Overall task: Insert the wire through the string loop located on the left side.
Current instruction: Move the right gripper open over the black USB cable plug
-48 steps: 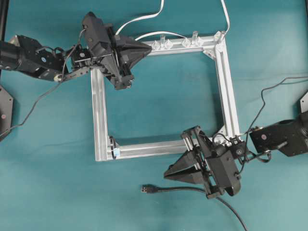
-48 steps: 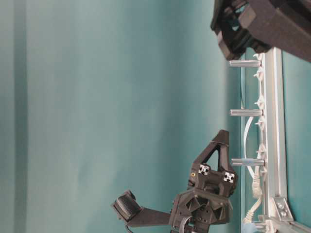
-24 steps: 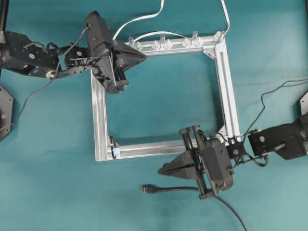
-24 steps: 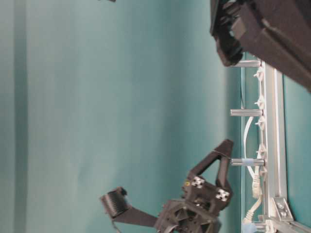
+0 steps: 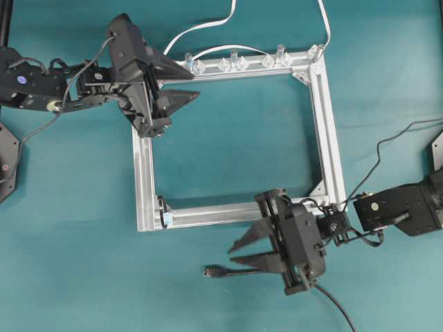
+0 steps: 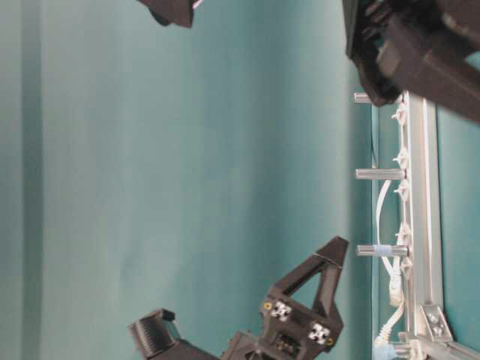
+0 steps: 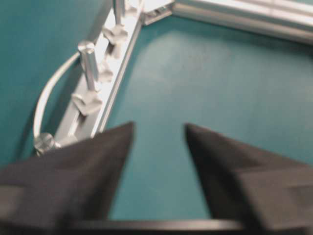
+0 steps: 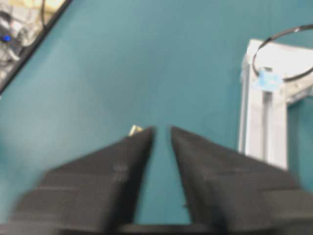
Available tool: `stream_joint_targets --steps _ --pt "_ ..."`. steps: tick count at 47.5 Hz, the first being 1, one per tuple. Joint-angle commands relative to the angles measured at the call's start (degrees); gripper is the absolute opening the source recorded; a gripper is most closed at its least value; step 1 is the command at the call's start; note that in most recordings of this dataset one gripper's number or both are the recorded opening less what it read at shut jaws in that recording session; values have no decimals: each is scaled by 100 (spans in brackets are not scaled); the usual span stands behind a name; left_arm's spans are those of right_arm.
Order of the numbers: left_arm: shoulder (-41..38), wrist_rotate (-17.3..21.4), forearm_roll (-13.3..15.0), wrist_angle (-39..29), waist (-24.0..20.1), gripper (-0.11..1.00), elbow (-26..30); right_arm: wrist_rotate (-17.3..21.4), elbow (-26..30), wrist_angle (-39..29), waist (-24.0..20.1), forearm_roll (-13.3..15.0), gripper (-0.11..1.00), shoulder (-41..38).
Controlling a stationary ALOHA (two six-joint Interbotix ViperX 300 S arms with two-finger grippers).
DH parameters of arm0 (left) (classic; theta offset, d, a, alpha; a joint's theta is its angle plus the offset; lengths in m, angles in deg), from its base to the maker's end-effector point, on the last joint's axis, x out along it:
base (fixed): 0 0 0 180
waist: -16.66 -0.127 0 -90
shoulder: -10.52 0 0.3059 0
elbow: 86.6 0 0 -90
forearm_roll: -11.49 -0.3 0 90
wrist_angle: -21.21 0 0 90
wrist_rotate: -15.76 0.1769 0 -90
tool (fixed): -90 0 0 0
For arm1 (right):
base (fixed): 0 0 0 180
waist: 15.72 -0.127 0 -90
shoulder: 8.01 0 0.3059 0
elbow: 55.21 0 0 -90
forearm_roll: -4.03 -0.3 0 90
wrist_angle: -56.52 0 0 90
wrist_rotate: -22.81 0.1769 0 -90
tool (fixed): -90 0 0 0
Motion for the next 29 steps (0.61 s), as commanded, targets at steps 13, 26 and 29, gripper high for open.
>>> stream_joint_targets --steps 13,26,29 --pt "387 53 -18 -9 26 64 -88 -9 176 -132 -18 -483 84 105" --pt "562 53 -18 -229 26 66 -176 -343 211 -149 -290 -1626 84 105" --pt "571 62 -18 -299 26 66 -193 -580 246 -132 -396 -2057 84 97"
